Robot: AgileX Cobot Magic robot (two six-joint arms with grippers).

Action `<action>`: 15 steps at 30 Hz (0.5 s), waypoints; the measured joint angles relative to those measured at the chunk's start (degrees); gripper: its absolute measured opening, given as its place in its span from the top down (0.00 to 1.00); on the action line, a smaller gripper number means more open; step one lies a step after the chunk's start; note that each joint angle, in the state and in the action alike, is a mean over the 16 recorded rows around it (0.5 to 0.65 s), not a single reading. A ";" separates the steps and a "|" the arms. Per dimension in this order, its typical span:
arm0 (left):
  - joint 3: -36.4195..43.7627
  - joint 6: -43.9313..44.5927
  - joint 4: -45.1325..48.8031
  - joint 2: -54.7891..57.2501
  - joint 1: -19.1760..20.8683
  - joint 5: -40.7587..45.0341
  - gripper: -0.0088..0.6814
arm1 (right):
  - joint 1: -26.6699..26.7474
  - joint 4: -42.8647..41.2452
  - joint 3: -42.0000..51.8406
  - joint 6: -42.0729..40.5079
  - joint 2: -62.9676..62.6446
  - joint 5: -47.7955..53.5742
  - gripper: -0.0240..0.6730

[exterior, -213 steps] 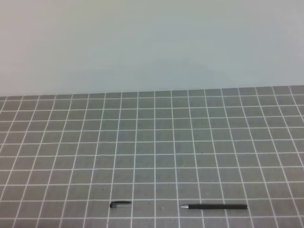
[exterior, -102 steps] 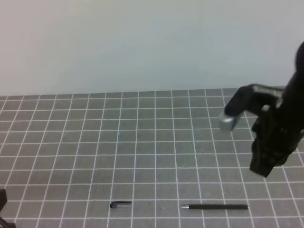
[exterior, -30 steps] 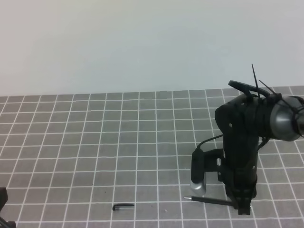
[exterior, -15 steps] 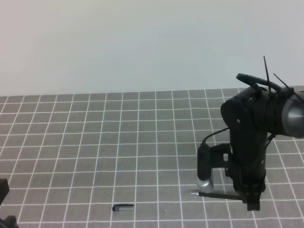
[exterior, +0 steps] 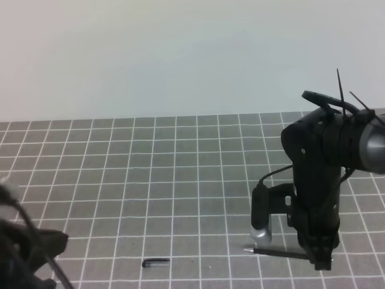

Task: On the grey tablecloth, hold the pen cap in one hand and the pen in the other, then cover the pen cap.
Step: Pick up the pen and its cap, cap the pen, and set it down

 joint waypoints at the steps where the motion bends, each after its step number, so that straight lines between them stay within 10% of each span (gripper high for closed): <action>1: -1.41 2.25 -0.92 1.97 -0.02 1.99 0.97 | 0.00 0.49 -0.02 0.14 -0.01 0.06 0.97; 15: -19.08 22.29 0.13 26.41 -9.10 15.98 0.52 | -0.02 7.26 -0.02 2.90 -0.11 3.37 0.97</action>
